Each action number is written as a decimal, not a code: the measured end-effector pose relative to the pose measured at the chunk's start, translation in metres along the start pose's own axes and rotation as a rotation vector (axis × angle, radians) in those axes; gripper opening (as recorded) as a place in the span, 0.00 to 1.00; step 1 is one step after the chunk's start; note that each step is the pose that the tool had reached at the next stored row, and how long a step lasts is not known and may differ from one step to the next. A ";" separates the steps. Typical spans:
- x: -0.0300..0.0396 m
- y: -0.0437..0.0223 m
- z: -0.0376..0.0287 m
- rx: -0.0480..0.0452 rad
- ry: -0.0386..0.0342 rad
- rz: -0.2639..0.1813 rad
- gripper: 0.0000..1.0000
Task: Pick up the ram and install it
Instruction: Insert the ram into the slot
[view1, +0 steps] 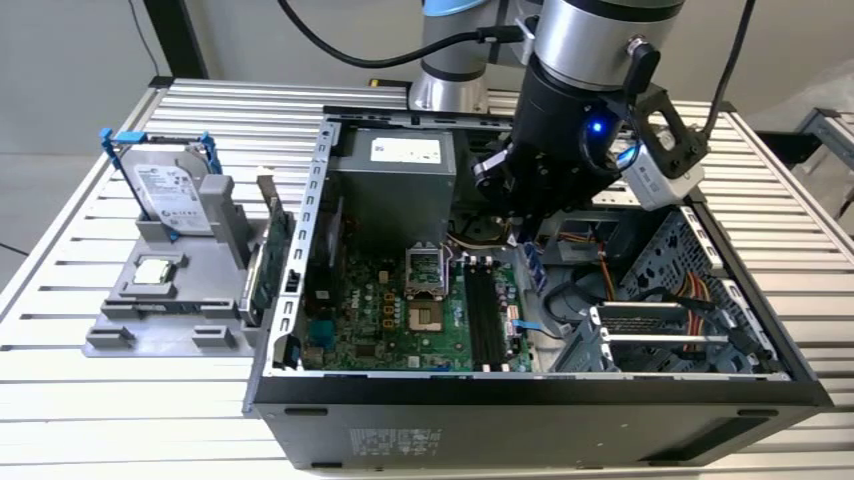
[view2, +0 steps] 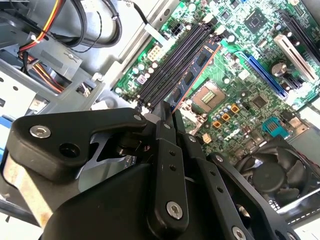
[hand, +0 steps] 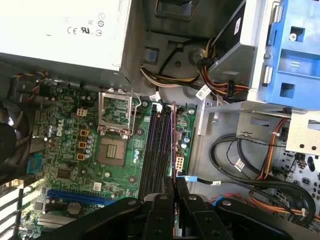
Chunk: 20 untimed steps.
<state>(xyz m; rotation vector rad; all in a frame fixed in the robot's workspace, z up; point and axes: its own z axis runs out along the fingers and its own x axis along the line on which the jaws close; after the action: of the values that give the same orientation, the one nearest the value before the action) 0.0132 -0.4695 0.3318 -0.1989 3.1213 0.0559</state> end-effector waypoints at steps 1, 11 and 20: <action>0.0000 0.0000 0.0003 -0.0001 0.0000 0.000 0.00; 0.0000 0.0000 0.0010 0.0000 0.0000 0.000 0.00; 0.0000 -0.0001 0.0037 0.0012 -0.0025 0.073 0.00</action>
<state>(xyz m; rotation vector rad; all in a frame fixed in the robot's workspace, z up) 0.0132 -0.4695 0.3281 -0.0850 3.1252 0.0549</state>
